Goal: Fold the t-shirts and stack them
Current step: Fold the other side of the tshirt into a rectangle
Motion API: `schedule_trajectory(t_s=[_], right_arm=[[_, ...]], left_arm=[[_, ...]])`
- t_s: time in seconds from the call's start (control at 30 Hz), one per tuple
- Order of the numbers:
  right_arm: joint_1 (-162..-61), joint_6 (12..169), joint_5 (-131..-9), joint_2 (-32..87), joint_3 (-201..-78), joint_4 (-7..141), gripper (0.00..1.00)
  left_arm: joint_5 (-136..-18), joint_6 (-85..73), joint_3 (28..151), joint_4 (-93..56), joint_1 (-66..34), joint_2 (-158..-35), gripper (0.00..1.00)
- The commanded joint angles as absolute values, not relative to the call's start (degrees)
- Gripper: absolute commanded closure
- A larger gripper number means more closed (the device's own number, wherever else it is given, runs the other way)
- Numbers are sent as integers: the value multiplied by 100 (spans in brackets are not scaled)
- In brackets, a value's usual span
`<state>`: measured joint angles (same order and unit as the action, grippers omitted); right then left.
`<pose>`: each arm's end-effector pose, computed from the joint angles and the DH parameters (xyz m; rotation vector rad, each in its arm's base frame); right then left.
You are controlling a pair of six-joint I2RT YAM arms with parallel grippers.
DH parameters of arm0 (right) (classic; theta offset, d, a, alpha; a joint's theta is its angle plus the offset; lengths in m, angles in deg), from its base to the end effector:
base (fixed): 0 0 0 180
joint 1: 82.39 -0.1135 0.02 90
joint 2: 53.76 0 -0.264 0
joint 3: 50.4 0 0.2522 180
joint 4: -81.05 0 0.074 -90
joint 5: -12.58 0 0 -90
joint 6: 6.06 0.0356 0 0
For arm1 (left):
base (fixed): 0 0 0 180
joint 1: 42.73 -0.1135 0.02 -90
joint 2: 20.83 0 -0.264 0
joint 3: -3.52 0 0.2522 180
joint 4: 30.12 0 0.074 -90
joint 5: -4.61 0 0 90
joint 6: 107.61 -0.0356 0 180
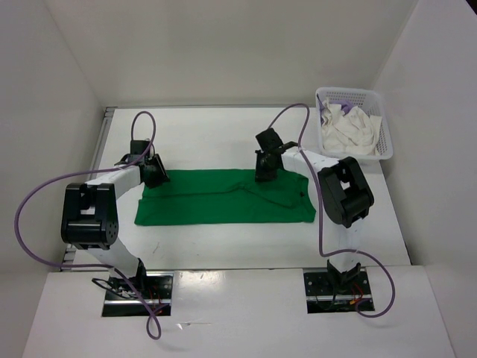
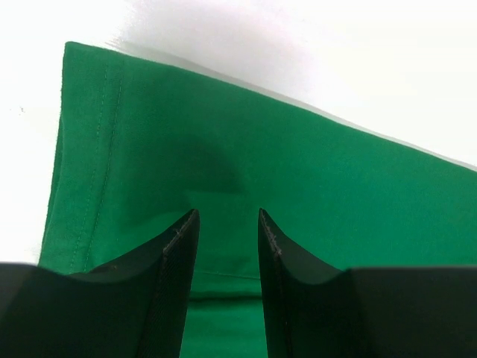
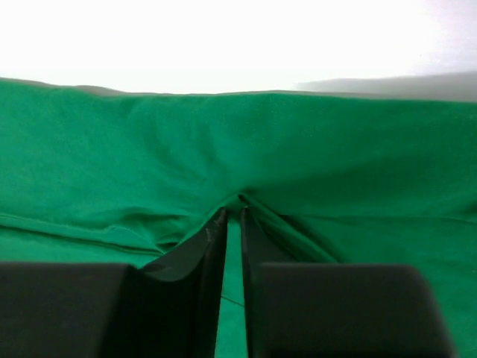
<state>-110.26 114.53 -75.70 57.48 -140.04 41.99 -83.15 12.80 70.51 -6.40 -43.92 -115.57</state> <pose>0.3565 0.1897 0.1712 0.0532 2.6834 0.3783 0.3332 0.0055 0.1735 -0.6609 2.3980 -0.2663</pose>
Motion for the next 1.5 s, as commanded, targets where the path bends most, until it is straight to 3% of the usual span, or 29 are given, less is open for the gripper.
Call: schedule_trajectory(t_s=[0.0,0.17,0.37,0.6,0.7,0.83,0.97,1.07,1.2,1.3,1.47], right_arm=[[-11130,11496,-7820,5629,-14133,4338,87],[-11279,11549,-7742,5365,-13940,4128,95],[-11736,12004,-7655,4636,-13325,3828,95],[-12070,12551,-7039,3924,-12753,3750,68],[-11957,12271,-7643,3712,-13042,3530,70],[-11219,11647,-7592,4185,-13622,3582,88],[-11218,11260,-8408,5098,-14368,3836,89],[-11218,11206,-8541,5556,-14597,4021,72],[-11218,11206,-8541,5839,-14722,4092,71],[-11218,11206,-8594,5909,-14722,4092,64],[-11218,11206,-8428,5962,-14608,4154,65]], left_arm=[[-8328,1359,7089,-836,-4396,-11522,55],[-8328,1306,7089,-836,-4396,-11470,55],[-8328,1306,7089,-889,-4396,-11417,55],[-8275,1306,7089,-889,-4396,-11364,55],[-8275,1306,7089,-889,-4396,-11303,55],[-8223,1359,7089,-941,-4396,-11303,55],[-8223,1359,7036,-941,-4396,-11242,55],[-8223,1359,7036,-941,-4396,-11241,55],[-8223,1359,6984,-941,-4396,-11241,55],[-8170,1359,6984,-941,-4396,-11188,55],[-8170,1359,6931,-994,-4396,-11188,55]])
